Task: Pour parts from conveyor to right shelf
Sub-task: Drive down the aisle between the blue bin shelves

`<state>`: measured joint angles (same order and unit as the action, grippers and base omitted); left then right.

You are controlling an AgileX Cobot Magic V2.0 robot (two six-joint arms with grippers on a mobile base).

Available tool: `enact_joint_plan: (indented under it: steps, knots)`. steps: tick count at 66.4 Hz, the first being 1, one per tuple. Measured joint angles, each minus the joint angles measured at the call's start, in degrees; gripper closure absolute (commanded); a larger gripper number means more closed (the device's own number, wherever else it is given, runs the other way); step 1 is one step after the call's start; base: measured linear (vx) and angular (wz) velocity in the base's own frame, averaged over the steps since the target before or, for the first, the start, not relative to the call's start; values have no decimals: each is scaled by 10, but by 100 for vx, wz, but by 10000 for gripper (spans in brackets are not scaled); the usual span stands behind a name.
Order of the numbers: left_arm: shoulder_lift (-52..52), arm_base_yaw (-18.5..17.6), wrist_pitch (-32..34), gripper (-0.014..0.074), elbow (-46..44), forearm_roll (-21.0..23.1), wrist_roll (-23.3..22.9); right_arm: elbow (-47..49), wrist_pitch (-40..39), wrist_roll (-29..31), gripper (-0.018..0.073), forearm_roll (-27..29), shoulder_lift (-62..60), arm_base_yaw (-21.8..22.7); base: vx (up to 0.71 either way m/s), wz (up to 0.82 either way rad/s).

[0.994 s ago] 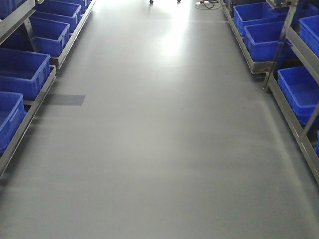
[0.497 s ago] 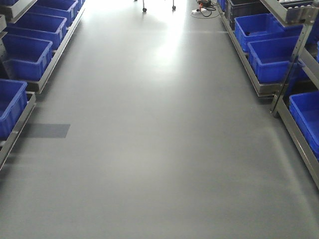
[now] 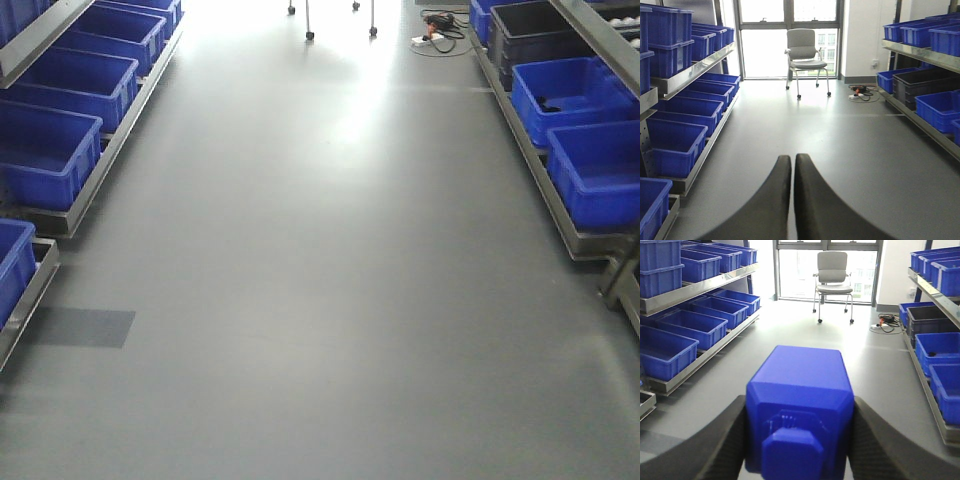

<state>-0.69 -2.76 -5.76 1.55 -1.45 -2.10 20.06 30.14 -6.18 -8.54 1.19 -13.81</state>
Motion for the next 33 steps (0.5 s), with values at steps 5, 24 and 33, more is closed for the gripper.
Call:
enact_joint_plan:
  steps: [5, 24, 33]
  knots:
    - [0, 0, 0, 603, 0, 0, 0, 0, 0, 0, 564, 0, 0, 0, 60, 13]
    - [0, 0, 0, 603, 0, 0, 0, 0, 0, 0, 564, 0, 0, 0, 58, 11]
    - [0, 0, 0, 603, 0, 0, 0, 0, 0, 0, 564, 0, 0, 0, 51, 22]
